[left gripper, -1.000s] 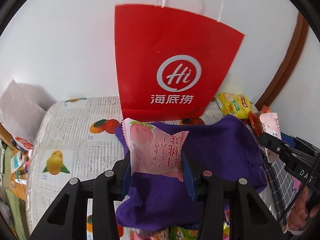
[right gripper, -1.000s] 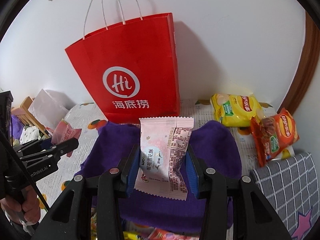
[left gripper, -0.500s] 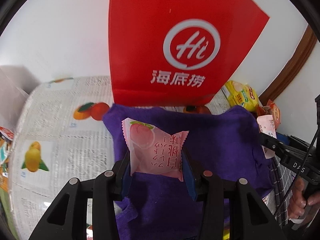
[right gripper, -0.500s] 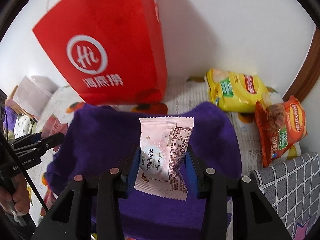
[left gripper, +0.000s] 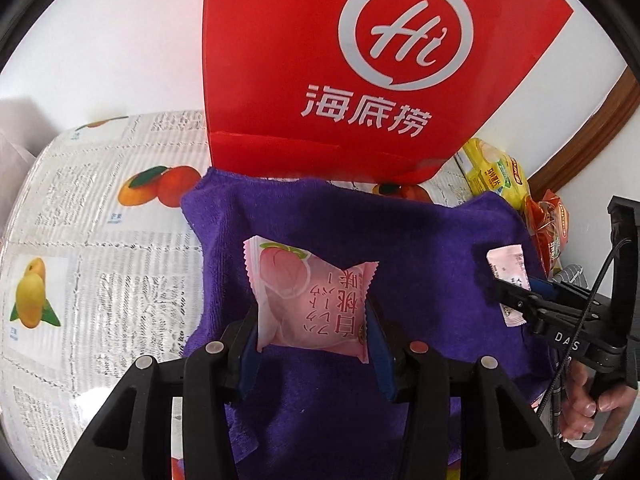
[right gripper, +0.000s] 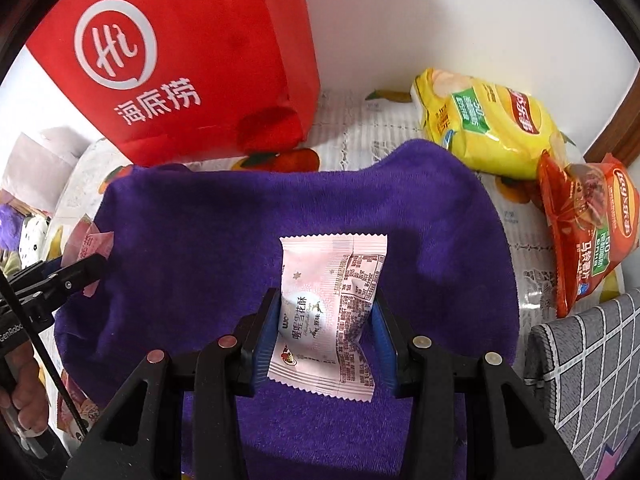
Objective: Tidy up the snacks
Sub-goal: 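Carry both wrappers onto the purple towel and open both tools to release, then grasp a pink strawberry-bear candy packet from the pile with the right tool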
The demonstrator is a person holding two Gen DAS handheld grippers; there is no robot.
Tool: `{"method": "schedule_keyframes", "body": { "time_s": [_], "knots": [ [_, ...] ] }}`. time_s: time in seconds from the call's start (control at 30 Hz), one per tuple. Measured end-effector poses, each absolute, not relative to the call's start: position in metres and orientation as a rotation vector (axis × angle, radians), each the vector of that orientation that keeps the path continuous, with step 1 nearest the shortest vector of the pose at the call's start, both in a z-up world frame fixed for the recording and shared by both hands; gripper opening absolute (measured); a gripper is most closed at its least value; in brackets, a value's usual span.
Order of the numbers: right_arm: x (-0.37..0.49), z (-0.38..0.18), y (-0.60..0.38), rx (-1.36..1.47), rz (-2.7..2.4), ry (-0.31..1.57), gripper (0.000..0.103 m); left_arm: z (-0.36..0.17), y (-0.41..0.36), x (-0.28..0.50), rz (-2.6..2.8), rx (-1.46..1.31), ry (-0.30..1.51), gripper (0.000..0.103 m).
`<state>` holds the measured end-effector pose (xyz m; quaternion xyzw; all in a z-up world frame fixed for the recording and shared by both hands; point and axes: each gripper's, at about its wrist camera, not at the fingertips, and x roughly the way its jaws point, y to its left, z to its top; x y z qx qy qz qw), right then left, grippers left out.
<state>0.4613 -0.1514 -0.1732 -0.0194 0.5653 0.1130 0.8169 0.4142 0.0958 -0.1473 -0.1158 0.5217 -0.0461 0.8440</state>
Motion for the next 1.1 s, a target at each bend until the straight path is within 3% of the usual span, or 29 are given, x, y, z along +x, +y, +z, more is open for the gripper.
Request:
{"method": "schedule_keyframes", "body": {
  "time_s": [0.13, 0.27, 0.37, 0.57, 0.77, 0.83, 1.1],
  "knots": [
    [0.464, -0.177, -0.155, -0.038, 0.241, 1.222, 0.045, -0.152, 0.097, 0.416, -0.099, -0.262, 1.102, 0.046],
    [0.464, -0.175, -0.154, -0.051, 0.234, 1.226, 0.061, -0.153, 0.098, 0.419, -0.102, -0.281, 1.103, 0.047],
    [0.461, -0.168, -0.152, -0.069, 0.239, 1.202, 0.065, -0.154, 0.098, 0.419, -0.108, -0.283, 1.1, 0.048],
    [0.452, -0.146, -0.148, -0.083, 0.23, 1.123, 0.066, -0.15, 0.097, 0.418, -0.117, -0.286, 1.088, 0.049],
    [0.435, -0.11, -0.141, -0.07, 0.245, 1.011, 0.065, -0.144, 0.096, 0.418, -0.131, -0.29, 1.069, 0.061],
    [0.429, -0.099, -0.138, -0.056, 0.276, 1.003, 0.065, -0.141, 0.095, 0.418, -0.133, -0.28, 1.072, 0.071],
    [0.369, -0.087, -0.155, -0.049, 0.256, 1.0, 0.066, -0.12, 0.097, 0.411, -0.123, -0.275, 1.05, 0.08]
  ]
}}
